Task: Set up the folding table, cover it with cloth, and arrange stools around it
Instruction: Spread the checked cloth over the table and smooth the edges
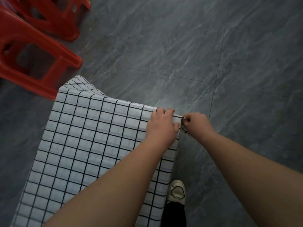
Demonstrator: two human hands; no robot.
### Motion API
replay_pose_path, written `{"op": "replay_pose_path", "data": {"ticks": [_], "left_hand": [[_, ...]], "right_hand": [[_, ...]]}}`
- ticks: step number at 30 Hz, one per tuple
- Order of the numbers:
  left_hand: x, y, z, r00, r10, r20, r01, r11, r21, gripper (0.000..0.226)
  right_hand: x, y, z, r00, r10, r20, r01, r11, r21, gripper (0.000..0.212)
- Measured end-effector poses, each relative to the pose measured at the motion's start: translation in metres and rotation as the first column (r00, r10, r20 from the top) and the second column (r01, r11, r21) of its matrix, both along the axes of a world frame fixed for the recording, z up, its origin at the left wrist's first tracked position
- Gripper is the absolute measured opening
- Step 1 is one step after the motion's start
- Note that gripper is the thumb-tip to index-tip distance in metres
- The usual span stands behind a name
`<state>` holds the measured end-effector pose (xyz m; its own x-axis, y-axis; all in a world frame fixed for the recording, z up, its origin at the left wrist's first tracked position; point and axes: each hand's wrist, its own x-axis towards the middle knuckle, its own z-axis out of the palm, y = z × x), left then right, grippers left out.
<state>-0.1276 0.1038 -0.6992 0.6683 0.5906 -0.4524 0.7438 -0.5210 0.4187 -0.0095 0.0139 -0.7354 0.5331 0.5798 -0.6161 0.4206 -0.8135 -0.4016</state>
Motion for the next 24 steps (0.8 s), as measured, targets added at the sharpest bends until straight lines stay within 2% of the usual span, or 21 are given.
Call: {"op": "replay_pose_path", "data": {"ticks": [1,2,4,5,7,9,11,14,17,19,24], "left_hand": [[0.0,0.0,0.0,1.0,0.0,0.004,0.0,1.0,-0.009,0.05],[-0.001,0.0,0.001,1.0,0.003,0.018,-0.003,1.0,-0.022,0.053],[-0.004,0.001,0.005,0.998,0.023,0.061,-0.019,0.998,-0.064,0.058],[-0.007,0.0,0.01,0.996,0.033,0.079,-0.025,0.995,-0.097,0.059],[-0.016,-0.002,0.022,0.991,0.038,0.129,-0.019,0.989,-0.146,0.06],[-0.033,-0.004,0.034,0.979,0.03,0.202,0.003,0.987,-0.16,0.058],[-0.059,0.001,0.042,0.969,0.02,0.247,0.012,0.992,-0.128,0.054],[-0.108,0.029,0.037,0.968,-0.01,0.251,0.0,0.999,0.04,0.054],[-0.16,0.073,0.021,0.986,-0.119,0.116,0.094,0.975,0.2,0.062],[-0.19,0.101,0.014,0.98,-0.198,0.023,0.186,0.953,0.241,0.063],[-0.235,0.162,0.0,0.942,-0.31,-0.128,0.334,0.907,0.257,0.066]], "right_hand": [[0.0,0.0,0.0,0.999,-0.011,-0.033,0.01,1.0,-0.027,0.013],[-0.001,-0.001,0.0,0.996,-0.032,-0.082,0.027,0.998,-0.058,0.017],[-0.002,-0.004,0.002,0.983,-0.125,-0.138,0.113,0.99,-0.087,0.064],[-0.004,-0.006,0.007,0.976,-0.184,-0.112,0.179,0.982,-0.058,0.071],[-0.011,-0.008,0.023,0.947,-0.322,0.004,0.32,0.943,0.092,0.068],[-0.028,-0.007,0.04,0.912,-0.391,0.12,0.348,0.896,0.277,0.061],[-0.057,0.0,0.056,0.93,-0.315,0.19,0.224,0.894,0.388,0.06],[-0.112,0.019,0.07,0.964,-0.071,0.255,-0.035,0.919,0.392,0.064],[-0.171,0.045,0.07,0.917,0.176,0.358,-0.303,0.891,0.339,0.066],[-0.207,0.061,0.067,0.896,0.256,0.362,-0.362,0.894,0.264,0.066],[-0.257,0.099,0.046,0.878,0.297,0.376,-0.344,0.937,0.062,0.066]]}}
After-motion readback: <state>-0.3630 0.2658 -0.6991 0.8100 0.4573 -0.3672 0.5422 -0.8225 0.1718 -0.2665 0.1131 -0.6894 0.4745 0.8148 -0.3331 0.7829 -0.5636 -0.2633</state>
